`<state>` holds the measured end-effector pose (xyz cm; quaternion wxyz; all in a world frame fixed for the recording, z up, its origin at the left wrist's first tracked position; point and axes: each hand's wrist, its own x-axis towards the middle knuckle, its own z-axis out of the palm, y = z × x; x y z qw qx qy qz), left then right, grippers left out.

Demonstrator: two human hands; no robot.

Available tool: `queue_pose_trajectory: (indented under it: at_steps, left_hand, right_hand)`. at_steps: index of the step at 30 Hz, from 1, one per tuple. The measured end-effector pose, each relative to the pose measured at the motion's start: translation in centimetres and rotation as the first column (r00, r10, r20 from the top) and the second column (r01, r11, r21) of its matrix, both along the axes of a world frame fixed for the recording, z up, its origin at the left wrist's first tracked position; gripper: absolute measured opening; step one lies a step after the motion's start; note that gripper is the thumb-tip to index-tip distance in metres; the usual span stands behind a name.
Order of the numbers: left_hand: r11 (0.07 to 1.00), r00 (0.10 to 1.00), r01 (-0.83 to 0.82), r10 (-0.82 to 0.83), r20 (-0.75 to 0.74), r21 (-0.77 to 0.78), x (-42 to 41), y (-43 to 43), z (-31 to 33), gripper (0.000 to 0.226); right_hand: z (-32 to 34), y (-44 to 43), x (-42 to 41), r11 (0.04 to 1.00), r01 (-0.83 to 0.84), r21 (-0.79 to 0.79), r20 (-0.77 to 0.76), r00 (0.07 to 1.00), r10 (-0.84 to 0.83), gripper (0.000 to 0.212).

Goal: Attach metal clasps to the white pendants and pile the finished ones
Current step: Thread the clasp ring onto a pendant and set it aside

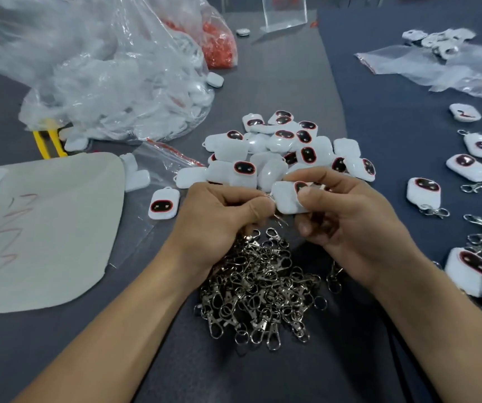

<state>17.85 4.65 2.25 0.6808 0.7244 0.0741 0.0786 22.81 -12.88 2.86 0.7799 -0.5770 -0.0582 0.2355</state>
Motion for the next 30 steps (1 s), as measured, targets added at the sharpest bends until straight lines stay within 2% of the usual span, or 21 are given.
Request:
queue_pose_trajectory:
  at_steps: [1,2,4,5,6,7,8,9,11,12,13,15,18,20,22,23,24,25,27,29,30]
  left_hand:
    - [0.991,0.999,-0.020,0.014,0.051,0.134,0.0,0.1,0.1,0.008]
    - [0.930,0.991,-0.041,-0.009,0.135,0.365,-0.1,0.3,0.0,0.008]
    - [0.609,0.948,-0.145,-0.140,0.286,0.780,-0.1,0.5,-0.2,0.009]
    - [0.439,0.926,-0.210,-0.196,0.322,0.874,-0.1,0.4,-0.2,0.010]
    - [0.329,0.914,-0.250,-0.230,0.334,0.911,0.0,0.4,-0.3,0.010]
    - [0.292,0.907,-0.282,-0.230,0.353,0.914,0.1,0.2,-0.5,0.009]
    - [0.337,0.909,-0.294,-0.189,0.370,0.894,0.1,0.0,-0.6,0.009]
    - [0.485,0.920,-0.281,-0.110,0.376,0.828,0.2,-0.2,-0.5,0.008]
    - [0.868,0.970,-0.160,0.050,0.237,0.470,0.5,-0.5,-0.5,0.008]
    - [0.972,0.993,-0.068,0.044,0.110,0.224,0.7,-0.6,-0.5,0.009]
    - [0.998,1.000,-0.003,0.002,0.021,0.057,0.8,-0.7,-0.4,0.009]
    - [0.999,0.999,0.036,-0.036,0.005,0.026,0.8,-0.6,-0.4,0.014]
    - [0.919,0.976,-0.060,-0.027,0.214,0.389,0.5,-0.4,-0.1,0.014]
    - [0.664,0.943,-0.150,-0.127,0.307,0.733,0.2,-0.7,0.0,0.012]
    - [0.372,0.919,-0.218,-0.232,0.318,0.902,0.2,-1.0,0.0,0.012]
    - [0.306,0.914,-0.242,-0.245,0.322,0.921,0.2,-1.0,-0.1,0.013]
    - [0.294,0.915,-0.261,-0.227,0.332,0.920,0.2,-1.0,-0.2,0.015]
    - [0.337,0.924,-0.262,-0.183,0.336,0.904,0.2,-1.0,-0.2,0.017]
    - [0.623,0.952,-0.201,-0.058,0.301,0.756,0.2,-1.2,-0.3,0.012]
    - [0.910,0.989,-0.067,0.006,0.148,0.409,0.6,-1.5,-0.4,0.008]
    - [0.966,0.997,-0.006,-0.012,0.071,0.258,0.7,-1.6,-0.3,0.010]
  right_hand:
    - [-0.1,0.0,0.0,1.000,0.023,-0.021,0.046,0.999,-0.022,0.020]
    - [-0.2,0.0,-0.1,0.997,0.052,-0.060,0.115,0.992,-0.045,0.022]
    - [-0.4,0.4,-0.6,0.979,0.132,-0.154,0.281,0.956,-0.085,0.024]
    - [-0.5,0.7,-0.8,0.968,0.172,-0.180,0.348,0.932,-0.101,0.024]
    - [-0.5,0.9,-1.0,0.962,0.202,-0.184,0.382,0.917,-0.119,0.024]
    - [-0.5,0.9,-1.0,0.962,0.217,-0.167,0.372,0.917,-0.142,0.023]
    - [-0.4,0.9,-0.9,0.968,0.212,-0.136,0.313,0.936,-0.162,0.023]
    - [-0.3,0.8,-0.6,0.977,0.190,-0.092,0.211,0.963,-0.168,0.023]
    - [0.0,0.5,0.0,0.993,0.121,0.010,-0.029,0.992,-0.121,0.023]
    - [0.1,0.4,0.2,0.995,0.091,0.049,-0.112,0.990,-0.085,0.023]
    - [0.0,0.3,0.3,0.995,0.072,0.072,-0.151,0.987,-0.060,0.023]
    - [0.0,0.3,0.2,0.994,0.062,0.087,-0.151,0.987,-0.048,0.024]
    - [-0.2,0.4,-0.1,0.991,0.127,0.035,-0.006,0.992,-0.127,0.025]
    - [-0.4,0.5,-0.6,0.974,0.211,-0.081,0.277,0.944,-0.181,0.025]
    - [-0.7,0.9,-1.5,0.901,0.341,-0.267,0.608,0.785,-0.117,0.024]
    - [-0.8,1.2,-1.8,0.866,0.392,-0.312,0.682,0.726,-0.082,0.024]
    - [-0.8,1.4,-1.8,0.856,0.410,-0.314,0.683,0.724,-0.096,0.022]
    - [-0.8,1.4,-1.6,0.880,0.387,-0.275,0.607,0.780,-0.153,0.021]
    - [-0.5,1.0,-0.6,0.943,0.306,-0.127,0.280,0.923,-0.262,0.020]
    - [-0.3,0.5,0.2,0.975,0.221,-0.019,-0.017,0.975,-0.221,0.022]
    - [-0.3,0.3,0.3,0.982,0.187,0.014,-0.095,0.978,-0.185,0.023]
